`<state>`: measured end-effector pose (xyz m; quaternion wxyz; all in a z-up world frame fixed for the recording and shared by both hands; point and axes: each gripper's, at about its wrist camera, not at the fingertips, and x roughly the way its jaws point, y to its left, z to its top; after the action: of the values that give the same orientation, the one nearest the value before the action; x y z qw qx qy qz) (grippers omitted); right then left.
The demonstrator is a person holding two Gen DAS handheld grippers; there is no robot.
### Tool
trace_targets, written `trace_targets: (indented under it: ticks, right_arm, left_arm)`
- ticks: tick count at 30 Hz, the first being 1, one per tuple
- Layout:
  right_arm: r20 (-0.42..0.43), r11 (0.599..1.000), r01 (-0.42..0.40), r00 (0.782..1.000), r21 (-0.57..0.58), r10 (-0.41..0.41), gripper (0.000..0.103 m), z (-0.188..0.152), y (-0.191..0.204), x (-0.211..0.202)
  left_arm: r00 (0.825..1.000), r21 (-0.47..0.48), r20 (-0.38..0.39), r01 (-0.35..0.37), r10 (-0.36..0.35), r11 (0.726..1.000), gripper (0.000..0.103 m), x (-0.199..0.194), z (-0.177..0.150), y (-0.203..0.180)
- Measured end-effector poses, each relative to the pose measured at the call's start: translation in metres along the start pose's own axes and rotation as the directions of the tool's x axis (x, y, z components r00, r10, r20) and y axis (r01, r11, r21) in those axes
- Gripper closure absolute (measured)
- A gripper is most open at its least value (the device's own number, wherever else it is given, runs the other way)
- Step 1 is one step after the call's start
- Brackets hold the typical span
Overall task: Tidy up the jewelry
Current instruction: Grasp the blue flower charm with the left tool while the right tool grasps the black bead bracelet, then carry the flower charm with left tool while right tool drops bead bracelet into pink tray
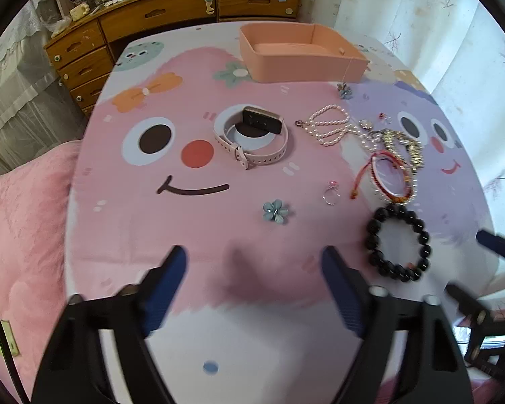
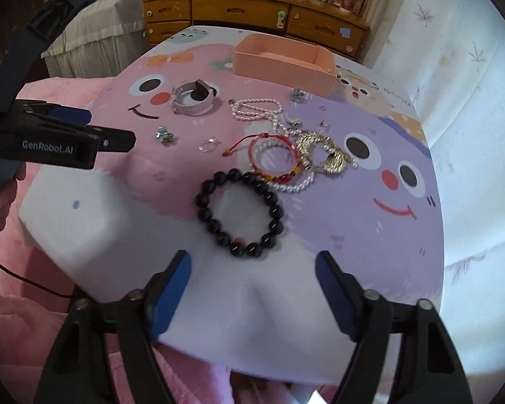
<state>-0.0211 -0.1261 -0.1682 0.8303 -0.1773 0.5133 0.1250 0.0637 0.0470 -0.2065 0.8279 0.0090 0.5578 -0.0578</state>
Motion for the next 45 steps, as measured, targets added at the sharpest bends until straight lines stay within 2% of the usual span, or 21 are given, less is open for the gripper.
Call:
trace_targets:
  ticks: [1, 3, 4, 8, 11, 13, 14, 15, 16, 20, 23, 27, 33, 36, 40, 45]
  right_arm:
    - [0.012, 0.999, 0.014, 1.0, -0.036, -0.014, 0.043, 0.001, -0.001, 0.005]
    - [0.021, 0.996, 0.01, 1.0, -0.09, -0.008, 0.046, 0.002, -0.005, 0.018]
    - [0.012, 0.994, -0.004, 1.0, -0.108, 0.005, 0.047, 0.001, -0.008, 0.026]
    - [-0.038, 0.99, -0.067, 0.997, -0.126, 0.063, 0.066, 0.001, -0.021, 0.049]
    - [-0.033, 0.985, -0.121, 0.992, -0.124, 0.118, 0.067, 0.003, -0.026, 0.053]
    - [-0.041, 0.982, -0.138, 0.99, -0.132, 0.134, 0.068, 0.006, -0.025, 0.056]
    - [-0.055, 0.979, -0.157, 0.987, -0.13, 0.151, 0.072, 0.007, -0.025, 0.059]
    - [-0.076, 0.975, -0.188, 0.981, -0.121, 0.18, 0.081, 0.009, -0.025, 0.062]
    - [-0.092, 0.972, -0.21, 0.975, -0.108, 0.201, 0.081, 0.009, -0.026, 0.065]
    - [-0.132, 0.97, -0.229, 0.967, -0.086, 0.217, 0.088, 0.014, -0.029, 0.072]
    - [-0.155, 0.963, -0.27, 0.952, -0.013, 0.264, 0.089, 0.019, -0.038, 0.074]
    - [-0.133, 0.954, -0.3, 0.945, 0.007, 0.299, 0.089, 0.028, -0.045, 0.064]
    - [-0.048, 0.943, -0.331, 0.943, -0.022, 0.33, 0.089, 0.059, -0.052, 0.022]
    - [0.0, 0.93, -0.365, 0.931, -0.041, 0.365, 0.089, 0.08, -0.057, -0.002]
    - [0.08, 0.934, -0.35, 0.931, -0.075, 0.356, 0.088, 0.103, -0.064, -0.029]
    - [0.188, 0.943, -0.325, 0.924, -0.077, 0.334, 0.088, 0.142, -0.079, -0.058]
  left_arm:
    - [1.0, -0.002, 0.0, -0.005, 0.005, 1.0, 0.042, 0.007, 0.001, -0.001]
    - [0.999, -0.003, -0.017, -0.038, 0.038, 0.999, 0.048, 0.022, 0.005, -0.005]
    - [0.999, -0.002, -0.018, -0.043, 0.043, 0.999, 0.049, 0.027, 0.007, -0.007]
    - [0.998, 0.001, -0.014, -0.057, 0.057, 0.998, 0.053, 0.038, 0.016, -0.013]
    - [0.998, 0.002, -0.01, -0.058, 0.058, 0.998, 0.056, 0.042, 0.023, -0.017]
    - [0.998, 0.01, -0.015, -0.058, 0.058, 0.998, 0.071, 0.045, 0.027, -0.019]
    - [0.998, 0.015, -0.021, -0.058, 0.058, 0.998, 0.075, 0.048, 0.029, -0.019]
    - [0.999, 0.016, -0.014, -0.044, 0.045, 0.999, 0.082, 0.049, 0.031, -0.02]
    - [0.999, 0.021, -0.015, -0.038, 0.039, 0.999, 0.085, 0.05, 0.032, -0.02]
    - [0.999, 0.037, -0.019, -0.034, 0.035, 0.999, 0.085, 0.052, 0.035, -0.019]
    - [0.999, 0.038, -0.038, -0.017, 0.018, 0.999, 0.085, 0.052, 0.037, -0.016]
    - [0.999, 0.052, -0.039, 0.012, -0.01, 0.999, 0.086, 0.037, 0.042, -0.012]
    - [0.996, 0.083, -0.031, 0.083, -0.08, 0.993, 0.085, -0.014, 0.053, -0.011]
    - [0.993, 0.113, -0.014, 0.115, -0.114, 0.987, 0.085, -0.04, 0.064, -0.013]
    - [0.986, 0.138, -0.002, 0.164, -0.165, 0.977, 0.085, -0.073, 0.087, -0.016]
    - [0.985, 0.235, 0.009, 0.163, -0.17, 0.958, 0.085, -0.104, 0.12, -0.031]
